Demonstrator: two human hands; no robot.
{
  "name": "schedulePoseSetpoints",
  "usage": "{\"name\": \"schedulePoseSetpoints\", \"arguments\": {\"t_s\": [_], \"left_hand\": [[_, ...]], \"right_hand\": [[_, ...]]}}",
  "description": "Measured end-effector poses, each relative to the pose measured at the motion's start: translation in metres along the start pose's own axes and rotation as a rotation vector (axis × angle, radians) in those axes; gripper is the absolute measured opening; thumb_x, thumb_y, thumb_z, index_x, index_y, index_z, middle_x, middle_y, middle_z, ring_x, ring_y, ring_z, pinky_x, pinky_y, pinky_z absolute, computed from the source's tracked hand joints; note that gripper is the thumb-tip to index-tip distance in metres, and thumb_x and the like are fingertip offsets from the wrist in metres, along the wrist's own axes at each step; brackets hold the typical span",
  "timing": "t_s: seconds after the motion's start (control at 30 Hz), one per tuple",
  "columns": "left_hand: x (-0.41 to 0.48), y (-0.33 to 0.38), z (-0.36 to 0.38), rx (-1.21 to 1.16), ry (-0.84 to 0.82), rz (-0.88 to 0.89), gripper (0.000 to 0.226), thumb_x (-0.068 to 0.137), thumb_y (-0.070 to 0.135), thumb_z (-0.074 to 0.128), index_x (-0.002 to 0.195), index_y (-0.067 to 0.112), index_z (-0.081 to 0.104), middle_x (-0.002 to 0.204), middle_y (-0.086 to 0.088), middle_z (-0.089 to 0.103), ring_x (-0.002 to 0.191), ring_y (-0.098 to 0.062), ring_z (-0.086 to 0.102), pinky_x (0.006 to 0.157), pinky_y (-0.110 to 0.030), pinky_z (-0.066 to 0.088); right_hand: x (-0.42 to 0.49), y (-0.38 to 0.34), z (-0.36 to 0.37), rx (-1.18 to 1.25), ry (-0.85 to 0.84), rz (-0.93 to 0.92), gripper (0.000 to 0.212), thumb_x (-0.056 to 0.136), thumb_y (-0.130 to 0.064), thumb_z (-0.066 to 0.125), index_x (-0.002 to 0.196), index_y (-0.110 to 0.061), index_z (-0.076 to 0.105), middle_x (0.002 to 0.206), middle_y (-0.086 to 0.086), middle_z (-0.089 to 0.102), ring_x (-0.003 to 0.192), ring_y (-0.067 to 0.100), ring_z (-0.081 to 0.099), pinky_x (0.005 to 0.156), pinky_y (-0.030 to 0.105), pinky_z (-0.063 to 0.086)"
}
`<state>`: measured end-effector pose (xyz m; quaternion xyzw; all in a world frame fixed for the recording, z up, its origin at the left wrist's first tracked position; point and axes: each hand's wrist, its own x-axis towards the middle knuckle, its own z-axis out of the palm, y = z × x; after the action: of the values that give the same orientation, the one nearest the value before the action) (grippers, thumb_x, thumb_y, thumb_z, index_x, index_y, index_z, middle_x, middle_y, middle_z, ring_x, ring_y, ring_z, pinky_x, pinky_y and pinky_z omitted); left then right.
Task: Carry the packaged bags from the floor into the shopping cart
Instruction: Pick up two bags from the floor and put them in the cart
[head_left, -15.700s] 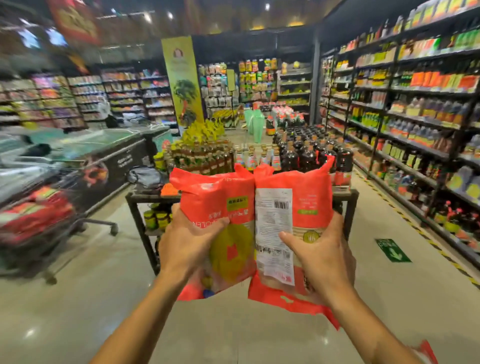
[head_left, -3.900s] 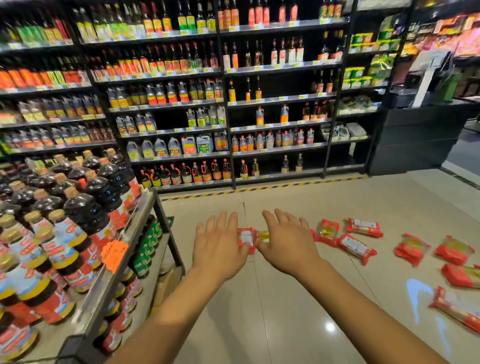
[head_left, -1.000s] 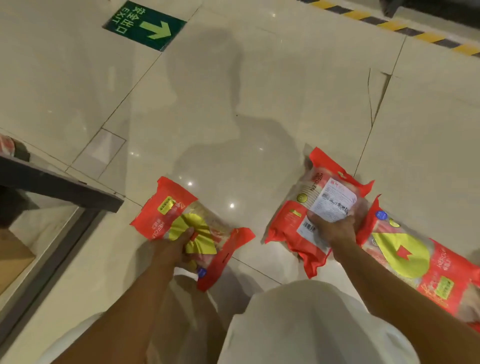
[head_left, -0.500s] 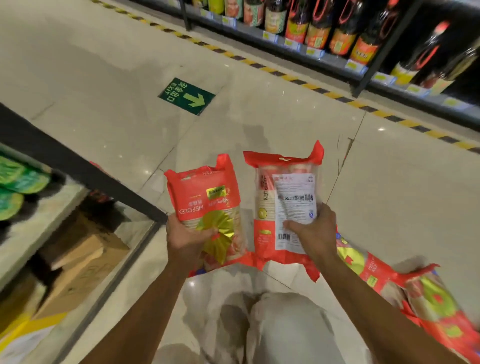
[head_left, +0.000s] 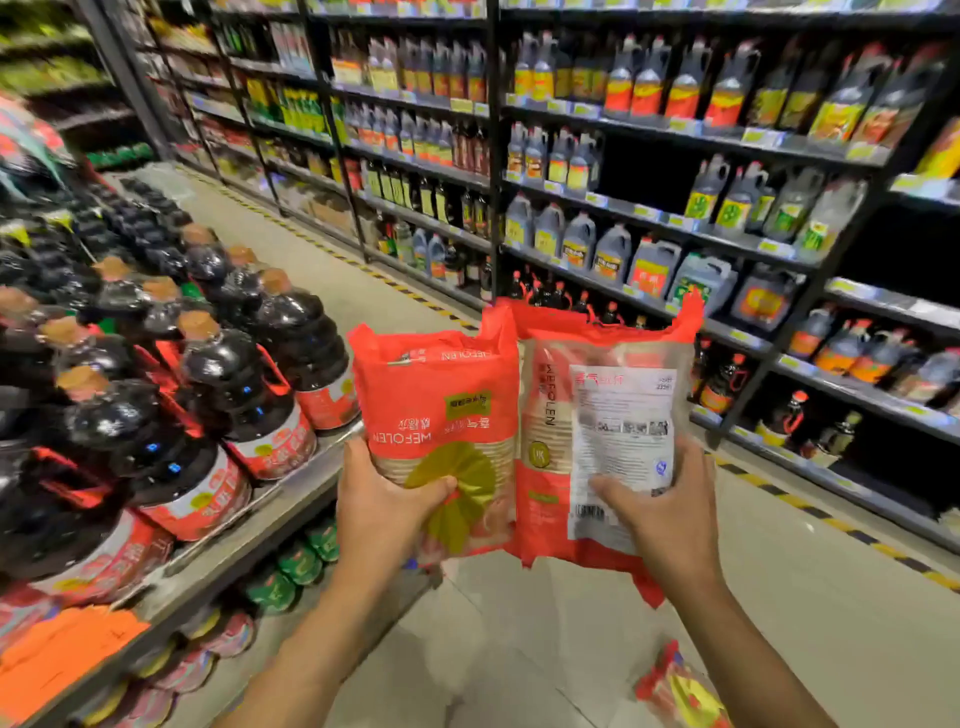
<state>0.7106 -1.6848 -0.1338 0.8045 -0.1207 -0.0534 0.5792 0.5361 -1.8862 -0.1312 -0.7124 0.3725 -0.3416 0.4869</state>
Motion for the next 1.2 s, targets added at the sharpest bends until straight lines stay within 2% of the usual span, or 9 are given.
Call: {"name": "schedulePoseSetpoints", "arguments": {"t_s": [0.1,0.2,0.33,0.47,0.6,0.73,0.9,1.07,1.2], "left_hand": [[-0.009,0.048,-0.063,-0.013,0.135,0.077,0.084,0.042,0.037,0.091,0.116,0.032,0.05,0.11,0.007,0.065,0.1,-0.014,0.065,0.084,-0.041,0.054],[-0.021,0.073,-0.129,-0.009,0.277,0.123,0.09,0.048,0.025,0.1,0.123,0.024,0.051,0.114,0.002,0.065,0.098,-0.013,0.064,0.079,-0.03,0.049],[-0.05,0.087,-0.218,0.046,0.521,0.136,0.085,0.049,0.025,0.101,0.117,0.029,0.05,0.109,0.004,0.064,0.099,-0.019,0.064,0.084,-0.041,0.052],[-0.099,0.092,-0.291,0.096,0.733,0.088,0.082,0.05,0.023,0.102,0.114,0.026,0.051,0.106,0.002,0.067,0.099,-0.022,0.067,0.079,-0.039,0.05],[-0.158,0.097,-0.341,0.15,0.98,0.065,0.086,0.04,0.048,0.092,0.114,0.036,0.052,0.112,0.0,0.069,0.101,-0.022,0.068,0.088,-0.051,0.056],[-0.222,0.102,-0.364,0.207,1.19,0.019,0.087,0.039,0.05,0.09,0.116,0.036,0.051,0.114,-0.001,0.067,0.102,-0.023,0.067,0.088,-0.055,0.056],[-0.301,0.109,-0.358,0.231,1.446,-0.043,0.08,0.034,0.046,0.089,0.106,0.039,0.056,0.106,0.0,0.072,0.094,-0.02,0.07,0.083,-0.048,0.057],[-0.375,0.117,-0.335,0.3,1.656,-0.165,0.082,0.048,0.014,0.1,0.117,0.022,0.057,0.105,0.0,0.071,0.094,-0.018,0.07,0.078,-0.038,0.054],[-0.426,0.124,-0.325,0.361,1.813,-0.261,0.073,0.053,0.005,0.098,0.11,0.023,0.056,0.102,-0.002,0.069,0.088,-0.016,0.068,0.075,-0.036,0.054]], "right_hand": [[-0.012,-0.076,0.009,0.038,-0.039,-0.136,0.069,0.06,-0.019,0.091,0.118,-0.029,0.056,0.114,-0.001,0.053,0.104,0.01,0.057,0.08,0.024,0.046],[-0.023,-0.133,0.037,0.1,-0.136,-0.249,0.07,0.054,-0.027,0.085,0.116,-0.033,0.053,0.114,-0.003,0.05,0.101,0.001,0.052,0.084,0.019,0.044],[-0.052,-0.188,0.089,0.208,-0.336,-0.353,0.065,0.065,-0.013,0.091,0.114,-0.033,0.054,0.115,-0.001,0.051,0.1,-0.01,0.052,0.08,0.01,0.044],[-0.093,-0.225,0.145,0.311,-0.55,-0.403,0.074,0.06,-0.031,0.091,0.124,-0.03,0.056,0.119,-0.002,0.053,0.109,0.01,0.06,0.088,0.029,0.052],[-0.14,-0.253,0.188,0.378,-0.738,-0.458,0.084,0.053,-0.044,0.086,0.129,-0.031,0.055,0.12,-0.006,0.054,0.109,0.012,0.061,0.093,0.042,0.055],[-0.185,-0.274,0.21,0.456,-0.971,-0.5,0.081,0.053,-0.038,0.088,0.128,-0.033,0.056,0.122,-0.003,0.058,0.109,0.012,0.063,0.093,0.046,0.056],[-0.235,-0.287,0.21,0.5,-1.221,-0.571,0.074,0.063,-0.028,0.092,0.126,-0.029,0.054,0.12,-0.007,0.049,0.112,0.009,0.056,0.09,0.029,0.048],[-0.291,-0.288,0.197,0.534,-1.462,-0.587,0.093,0.049,-0.048,0.08,0.135,-0.023,0.051,0.126,-0.005,0.05,0.12,0.015,0.053,0.098,0.039,0.048],[-0.338,-0.287,0.187,0.562,-1.604,-0.574,0.09,0.047,-0.051,0.08,0.128,-0.024,0.052,0.123,-0.001,0.057,0.116,0.018,0.059,0.097,0.045,0.052]]}}
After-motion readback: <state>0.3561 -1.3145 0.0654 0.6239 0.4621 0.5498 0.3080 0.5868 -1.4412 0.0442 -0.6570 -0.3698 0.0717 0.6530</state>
